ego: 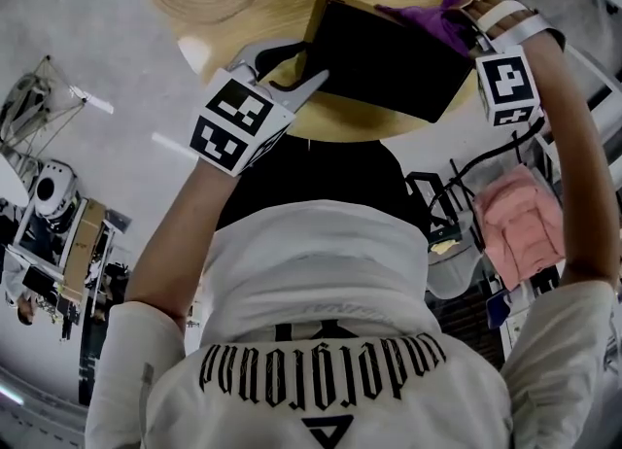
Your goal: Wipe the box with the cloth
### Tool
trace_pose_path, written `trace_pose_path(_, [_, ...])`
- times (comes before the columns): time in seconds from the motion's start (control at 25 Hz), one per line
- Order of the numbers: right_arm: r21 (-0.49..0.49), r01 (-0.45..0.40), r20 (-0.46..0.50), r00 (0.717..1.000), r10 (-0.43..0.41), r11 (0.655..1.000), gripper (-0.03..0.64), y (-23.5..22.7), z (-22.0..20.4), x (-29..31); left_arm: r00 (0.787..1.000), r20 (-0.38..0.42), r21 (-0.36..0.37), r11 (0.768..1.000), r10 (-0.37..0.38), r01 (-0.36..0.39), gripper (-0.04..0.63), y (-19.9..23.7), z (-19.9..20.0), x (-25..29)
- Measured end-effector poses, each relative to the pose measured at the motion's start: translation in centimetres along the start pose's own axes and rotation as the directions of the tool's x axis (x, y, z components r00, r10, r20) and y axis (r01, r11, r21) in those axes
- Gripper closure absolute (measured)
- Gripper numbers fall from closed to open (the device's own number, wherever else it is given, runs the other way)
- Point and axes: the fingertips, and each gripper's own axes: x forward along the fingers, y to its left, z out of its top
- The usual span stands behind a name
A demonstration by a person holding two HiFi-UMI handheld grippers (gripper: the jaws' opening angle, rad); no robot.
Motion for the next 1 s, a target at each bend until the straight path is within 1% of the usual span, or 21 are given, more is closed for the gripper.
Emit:
trace_pose_path(0.16, [-0.053,0.106,0.052,0.993,-0.104,0.993,0.517,-7.4,4.6,0.7,1.000,0.003,0.007,1.000,0.005,-0.005,0.402,-0.2,-0.4,-0.2])
trace_pose_path(0.28, [-0.082,0.204,0.090,0.976,-0.197,0.975,0.517,-13.0,8.4,1.0,1.000,-0.002,0.000,1.000,0.002,-0.002,0.400,-0.2,-1.1,0.1])
trace_pose_path(0.36, [-0.098,0.252,0.106,0.964,-0.242,0.963,0.517,-15.6,10.0,0.8,1.000,0.000,0.003,1.000,0.005,-0.005,0.401,-0.1,-1.2,0.3])
trace_pose_path(0.44, [-0.104,0.270,0.116,0.959,-0.258,0.957,0.517,-16.6,10.5,0.5,1.000,0.001,0.003,1.000,0.007,-0.007,0.401,-0.2,-1.1,0.4])
trace_pose_path(0.52, [-0.087,0.263,0.124,0.960,-0.251,0.961,0.517,-16.0,10.0,0.4,1.000,0.002,-0.002,1.000,0.005,-0.005,0.402,-0.4,-0.9,0.4])
trace_pose_path(0.6, [-0.066,0.236,0.118,0.967,-0.227,0.969,0.517,-14.4,8.8,0.4,1.000,0.003,-0.002,1.000,0.007,-0.007,0.402,-0.3,-0.8,0.3])
trace_pose_path(0.76, [-0.031,0.151,0.077,0.986,-0.149,0.988,0.517,-9.0,5.6,1.4,1.000,-0.002,0.008,1.000,0.018,-0.018,0.402,0.4,-1.1,0.3])
trace_pose_path(0.88, [0.042,0.099,0.046,0.994,-0.101,0.994,0.517,-4.4,2.6,1.9,1.000,-0.011,0.014,1.000,0.027,-0.027,0.402,0.9,-1.1,0.4])
trace_pose_path(1.0, [0.149,0.070,0.024,0.997,-0.075,0.986,0.517,0.1,0.1,1.7,0.999,-0.027,0.032,0.999,0.042,-0.041,0.402,1.0,-1.0,0.6])
